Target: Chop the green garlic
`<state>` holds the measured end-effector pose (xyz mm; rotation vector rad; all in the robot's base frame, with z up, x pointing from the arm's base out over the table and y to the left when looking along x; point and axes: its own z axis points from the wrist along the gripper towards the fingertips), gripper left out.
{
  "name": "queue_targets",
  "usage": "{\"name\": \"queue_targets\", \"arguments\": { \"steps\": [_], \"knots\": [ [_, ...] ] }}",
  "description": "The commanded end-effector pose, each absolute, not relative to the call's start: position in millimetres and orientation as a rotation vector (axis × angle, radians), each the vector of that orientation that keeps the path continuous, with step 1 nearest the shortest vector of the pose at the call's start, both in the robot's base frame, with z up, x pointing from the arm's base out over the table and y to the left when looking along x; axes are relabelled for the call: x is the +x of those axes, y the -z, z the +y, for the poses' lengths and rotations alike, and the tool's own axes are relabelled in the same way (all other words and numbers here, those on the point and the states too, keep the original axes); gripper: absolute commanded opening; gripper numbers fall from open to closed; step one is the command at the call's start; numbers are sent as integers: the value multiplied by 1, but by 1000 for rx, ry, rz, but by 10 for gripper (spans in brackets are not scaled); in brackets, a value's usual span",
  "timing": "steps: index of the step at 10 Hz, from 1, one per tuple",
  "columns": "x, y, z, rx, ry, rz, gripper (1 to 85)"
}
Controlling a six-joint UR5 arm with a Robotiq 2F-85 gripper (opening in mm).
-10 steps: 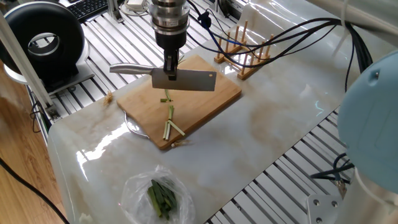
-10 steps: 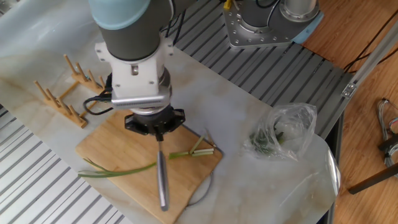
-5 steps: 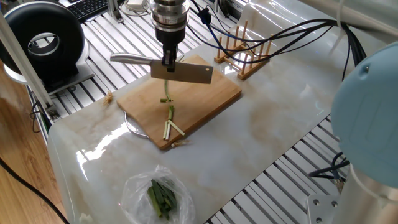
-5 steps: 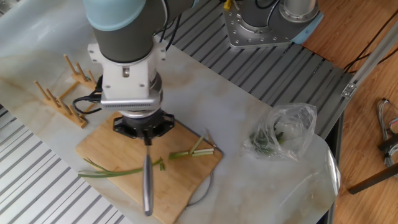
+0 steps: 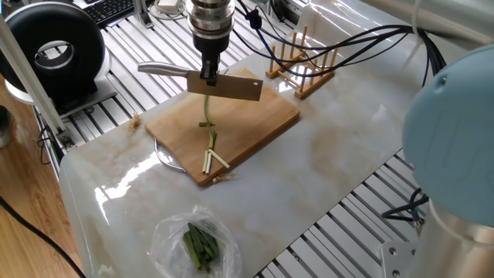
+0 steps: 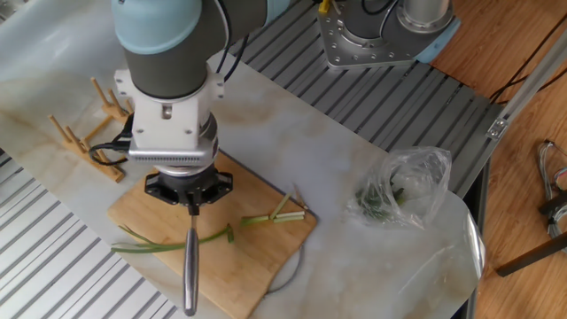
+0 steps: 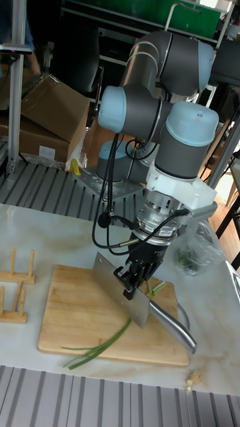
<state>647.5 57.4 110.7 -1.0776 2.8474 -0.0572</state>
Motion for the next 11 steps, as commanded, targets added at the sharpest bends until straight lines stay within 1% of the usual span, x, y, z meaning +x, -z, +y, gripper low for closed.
{"name": "queue_targets", "arguments": {
  "steps": [1, 7, 10, 11],
  "knots": [
    [648, -108, 54, -1054, 50, 2864, 13],
    [655, -102, 52, -1057, 75, 2853, 13],
    [658, -98, 56, -1053, 57, 2847, 13],
    [658, -97, 48, -1097, 101, 2844, 13]
  ]
}}
